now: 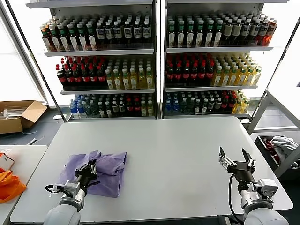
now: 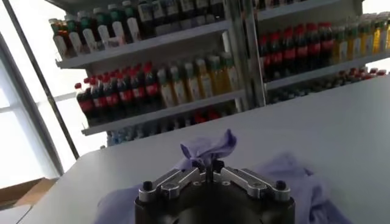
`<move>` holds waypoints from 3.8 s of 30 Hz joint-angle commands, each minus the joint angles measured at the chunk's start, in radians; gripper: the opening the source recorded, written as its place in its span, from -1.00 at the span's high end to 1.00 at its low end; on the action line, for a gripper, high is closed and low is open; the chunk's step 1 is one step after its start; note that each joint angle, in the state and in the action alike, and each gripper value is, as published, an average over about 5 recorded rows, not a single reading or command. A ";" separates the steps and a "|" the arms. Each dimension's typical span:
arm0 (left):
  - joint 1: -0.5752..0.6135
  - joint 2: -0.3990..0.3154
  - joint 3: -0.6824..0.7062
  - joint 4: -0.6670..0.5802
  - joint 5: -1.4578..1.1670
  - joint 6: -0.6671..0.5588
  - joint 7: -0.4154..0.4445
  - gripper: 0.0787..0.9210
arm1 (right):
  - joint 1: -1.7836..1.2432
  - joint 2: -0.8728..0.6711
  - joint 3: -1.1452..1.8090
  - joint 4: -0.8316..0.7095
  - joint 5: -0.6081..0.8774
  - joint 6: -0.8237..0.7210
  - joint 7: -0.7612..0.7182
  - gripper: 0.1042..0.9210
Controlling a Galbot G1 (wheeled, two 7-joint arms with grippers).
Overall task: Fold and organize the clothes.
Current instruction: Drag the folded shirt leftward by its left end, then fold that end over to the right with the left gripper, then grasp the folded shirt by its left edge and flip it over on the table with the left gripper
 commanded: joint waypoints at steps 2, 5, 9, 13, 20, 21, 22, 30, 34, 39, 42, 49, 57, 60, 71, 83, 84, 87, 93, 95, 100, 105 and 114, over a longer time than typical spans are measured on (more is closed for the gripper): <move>0.003 -0.074 0.085 -0.018 -0.003 0.003 0.000 0.93 | 0.006 0.002 -0.010 0.000 -0.014 -0.009 -0.019 -0.76; 0.000 -0.084 0.089 -0.011 -0.003 0.005 0.000 0.93 | 0.007 -0.003 -0.010 -0.012 -0.014 -0.007 -0.023 -0.76; -0.024 -0.091 0.089 0.021 0.007 0.007 0.002 0.93 | 0.005 -0.015 -0.001 -0.024 -0.008 -0.002 -0.025 -0.76; -0.038 -0.085 0.090 0.043 0.006 0.010 0.005 0.93 | 0.002 -0.020 0.006 -0.027 -0.003 0.000 -0.024 -0.76; -0.056 -0.081 0.105 0.051 0.016 0.028 0.004 0.93 | 0.006 -0.010 -0.005 -0.041 -0.008 0.002 -0.024 -0.76; -0.057 -0.080 0.109 0.056 0.021 0.031 0.005 0.93 | 0.006 -0.008 -0.006 -0.044 -0.009 0.002 -0.024 -0.76; -0.057 -0.079 0.113 0.062 0.026 0.032 0.007 0.93 | 0.006 -0.007 -0.007 -0.047 -0.011 0.004 -0.024 -0.76; -0.039 -0.095 0.159 0.056 -0.138 0.010 0.004 0.49 | 0.001 0.003 -0.011 -0.045 -0.020 0.012 -0.020 -0.76; -0.015 -0.110 0.186 -0.042 -0.452 0.053 -0.016 0.22 | -0.001 0.005 -0.011 -0.041 -0.022 0.015 -0.011 -0.76; -0.019 -0.115 0.148 -0.187 -0.662 0.095 -0.109 -0.13 | -0.007 -0.005 -0.008 -0.047 -0.016 0.022 -0.004 -0.76; -0.032 -0.079 0.074 -0.259 -0.725 0.104 -0.171 -0.34 | -0.010 -0.011 -0.011 -0.054 -0.014 0.029 -0.002 -0.76; 0.013 0.052 -0.116 -0.144 -0.295 0.068 -0.144 -0.73 | 0.000 -0.011 -0.039 -0.051 -0.014 0.033 0.001 -0.76; 0.044 0.085 -0.205 0.007 -0.136 0.034 -0.118 -0.77 | 0.001 -0.003 -0.073 -0.058 -0.026 0.043 0.002 -0.76; 0.047 0.091 -0.210 0.024 -0.138 0.031 -0.104 -0.77 | -0.002 0.001 -0.080 -0.059 -0.035 0.047 0.002 -0.76; 0.031 0.126 -0.208 0.107 -0.270 0.068 -0.058 -0.77 | -0.021 0.010 -0.078 -0.057 -0.057 0.052 0.001 -0.76; -0.021 0.099 -0.135 0.173 -0.399 0.100 -0.041 -0.77 | -0.007 0.023 -0.069 -0.024 -0.060 0.010 -0.026 -0.76; -0.024 0.097 -0.135 0.175 -0.400 0.101 -0.040 -0.77 | -0.013 0.025 -0.066 -0.019 -0.060 0.011 -0.027 -0.76; -0.019 0.103 -0.144 0.168 -0.404 0.101 -0.039 -0.77 | -0.028 0.032 -0.064 -0.010 -0.061 0.018 -0.033 -0.76; 0.002 0.124 -0.158 0.154 -0.406 0.100 -0.035 -0.77 | -0.030 0.036 -0.077 -0.037 -0.064 0.036 -0.037 -0.76; 0.001 0.122 -0.161 0.150 -0.416 0.101 -0.034 -0.77 | -0.025 0.030 -0.079 -0.046 -0.065 0.036 -0.037 -0.76; 0.000 0.114 -0.167 0.135 -0.488 0.121 -0.030 -0.77 | -0.018 0.015 -0.072 -0.044 -0.062 0.037 -0.036 -0.76; -0.018 0.114 -0.176 0.148 -0.621 0.183 -0.034 -0.77 | -0.028 0.018 -0.074 -0.036 -0.065 0.048 -0.036 -0.76; -0.023 0.120 -0.188 0.170 -0.707 0.221 -0.044 -0.64 | -0.029 0.020 -0.073 -0.039 -0.064 0.058 -0.036 -0.76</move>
